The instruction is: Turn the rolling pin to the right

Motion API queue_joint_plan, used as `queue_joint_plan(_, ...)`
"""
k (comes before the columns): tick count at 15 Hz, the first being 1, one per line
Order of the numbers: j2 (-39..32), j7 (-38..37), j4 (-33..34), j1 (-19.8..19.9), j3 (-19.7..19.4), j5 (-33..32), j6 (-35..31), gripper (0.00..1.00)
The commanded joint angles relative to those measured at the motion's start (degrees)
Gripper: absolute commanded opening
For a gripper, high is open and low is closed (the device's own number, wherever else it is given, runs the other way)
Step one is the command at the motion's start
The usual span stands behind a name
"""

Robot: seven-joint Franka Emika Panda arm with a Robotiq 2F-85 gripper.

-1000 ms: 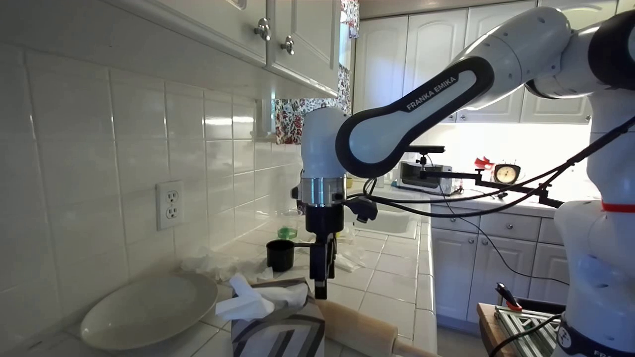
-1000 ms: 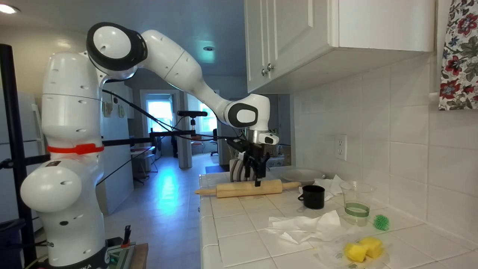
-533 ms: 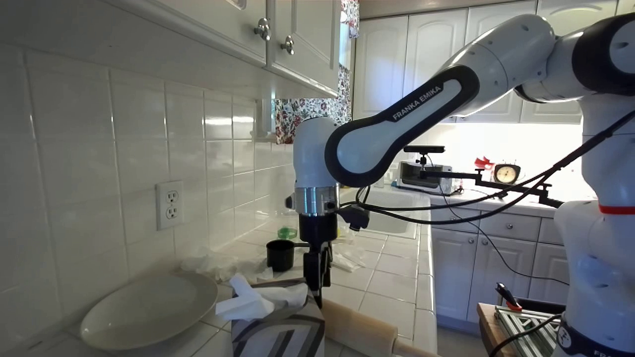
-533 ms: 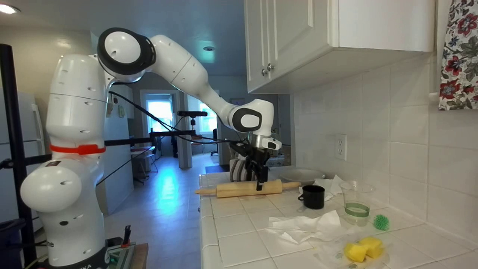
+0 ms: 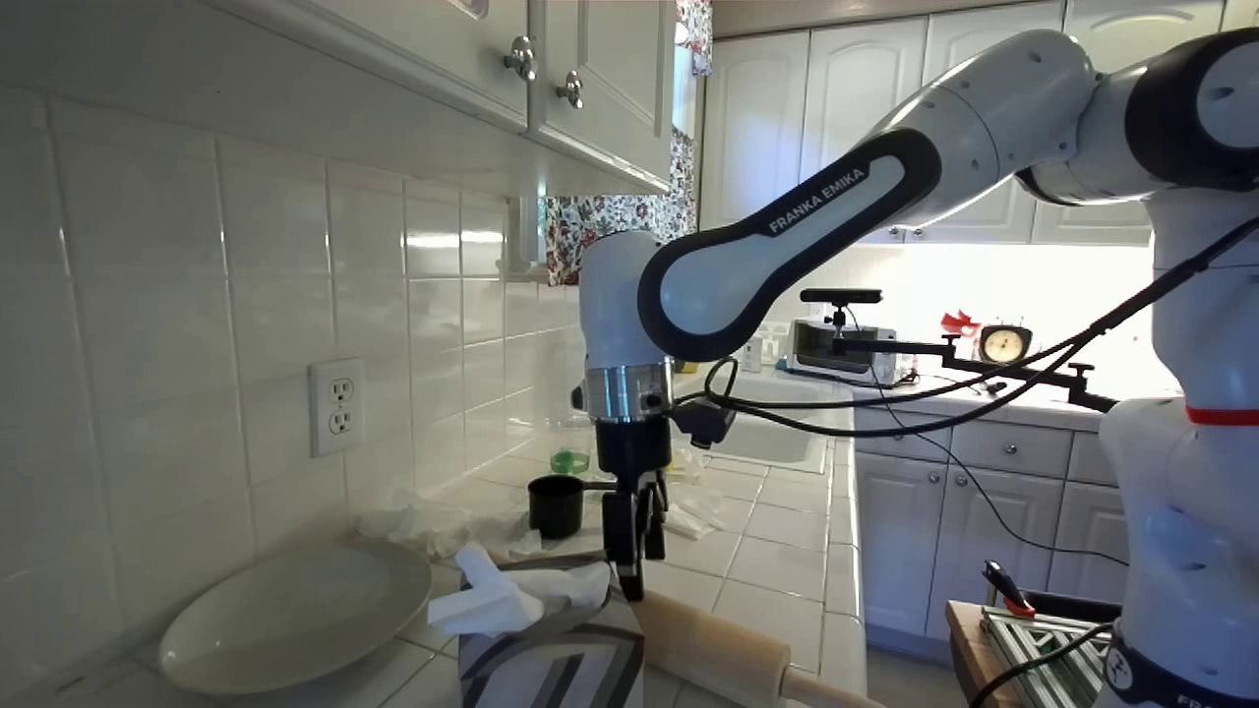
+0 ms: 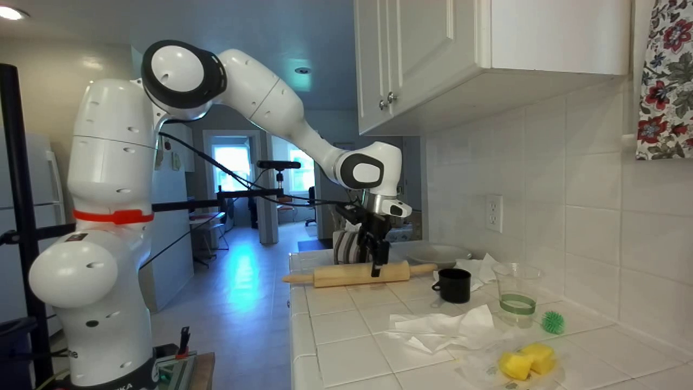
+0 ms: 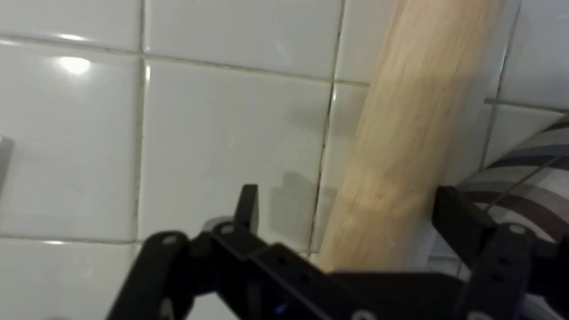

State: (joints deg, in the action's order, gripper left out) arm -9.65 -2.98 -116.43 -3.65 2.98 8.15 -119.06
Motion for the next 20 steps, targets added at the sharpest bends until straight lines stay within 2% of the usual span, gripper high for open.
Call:
queue_joint_plan(1,0.7,-5.4,1.0,0.4,-1.1,-1.7,3.9,1.00)
queue_joint_plan(8,6.4,-15.1,-1.8,0.7,-2.9,-6.2,8.2,1.00)
queue_joint_plan(12,7.5,-12.1,-1.1,0.8,-2.2,-5.9,6.1,1.00)
queue_joint_plan(20,2.6,-6.3,2.5,0.8,-1.0,-5.3,2.2,1.00)
